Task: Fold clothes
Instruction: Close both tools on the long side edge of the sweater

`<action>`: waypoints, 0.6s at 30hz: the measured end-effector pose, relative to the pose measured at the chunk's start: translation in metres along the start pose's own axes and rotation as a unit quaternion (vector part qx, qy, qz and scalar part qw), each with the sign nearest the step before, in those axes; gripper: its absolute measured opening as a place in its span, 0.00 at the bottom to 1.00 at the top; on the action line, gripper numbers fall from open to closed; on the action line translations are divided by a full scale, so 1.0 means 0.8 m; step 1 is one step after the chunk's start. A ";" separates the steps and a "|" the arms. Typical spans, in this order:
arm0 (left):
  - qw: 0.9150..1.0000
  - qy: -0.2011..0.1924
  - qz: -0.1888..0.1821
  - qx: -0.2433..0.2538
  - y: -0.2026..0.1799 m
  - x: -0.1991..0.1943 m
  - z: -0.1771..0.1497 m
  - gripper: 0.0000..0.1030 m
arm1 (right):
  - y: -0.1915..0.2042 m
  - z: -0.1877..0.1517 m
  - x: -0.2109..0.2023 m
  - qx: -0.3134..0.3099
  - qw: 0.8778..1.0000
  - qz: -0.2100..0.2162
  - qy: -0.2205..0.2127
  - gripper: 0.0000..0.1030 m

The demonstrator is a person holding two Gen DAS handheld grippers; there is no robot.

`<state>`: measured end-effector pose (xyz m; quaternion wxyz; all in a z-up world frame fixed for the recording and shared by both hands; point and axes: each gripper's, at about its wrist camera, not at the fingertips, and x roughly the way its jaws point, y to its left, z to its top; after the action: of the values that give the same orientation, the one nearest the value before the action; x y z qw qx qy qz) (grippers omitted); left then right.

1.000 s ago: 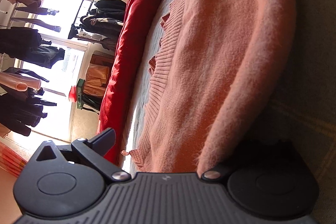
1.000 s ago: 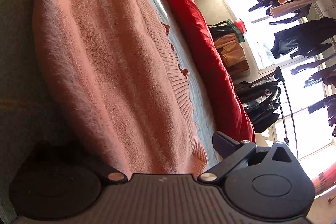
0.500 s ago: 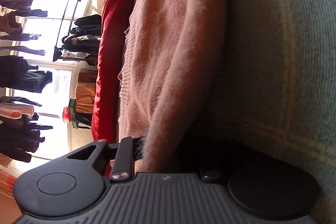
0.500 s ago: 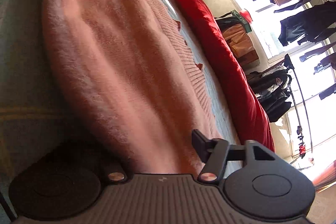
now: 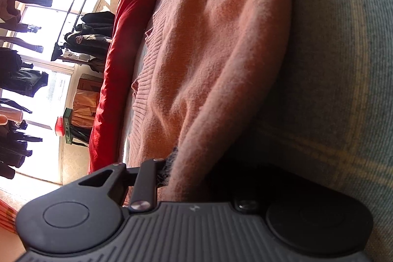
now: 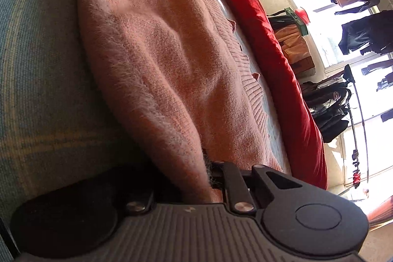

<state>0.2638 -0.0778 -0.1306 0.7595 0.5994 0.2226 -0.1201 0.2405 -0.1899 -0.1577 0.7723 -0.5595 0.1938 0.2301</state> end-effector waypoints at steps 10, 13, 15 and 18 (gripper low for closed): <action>1.000 -0.007 0.008 0.014 -0.001 -0.002 0.000 0.15 | -0.002 -0.002 -0.005 -0.006 1.000 -0.003 -0.004 0.14; 1.000 -0.009 0.008 0.025 0.001 -0.006 0.000 0.16 | -0.011 0.002 -0.008 -0.011 1.000 0.009 0.004 0.13; 0.999 -0.009 0.008 0.030 0.002 -0.006 0.000 0.17 | -0.019 0.005 -0.010 -0.011 1.000 0.017 0.008 0.13; 0.999 -0.010 0.007 0.034 0.002 -0.005 0.000 0.18 | -0.020 0.008 -0.007 -0.022 0.999 0.020 0.018 0.15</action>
<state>0.2613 -0.0774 -0.1275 0.7416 0.6254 0.2064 -0.1280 0.2454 -0.1886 -0.1399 0.7515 -0.5765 0.2136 0.2392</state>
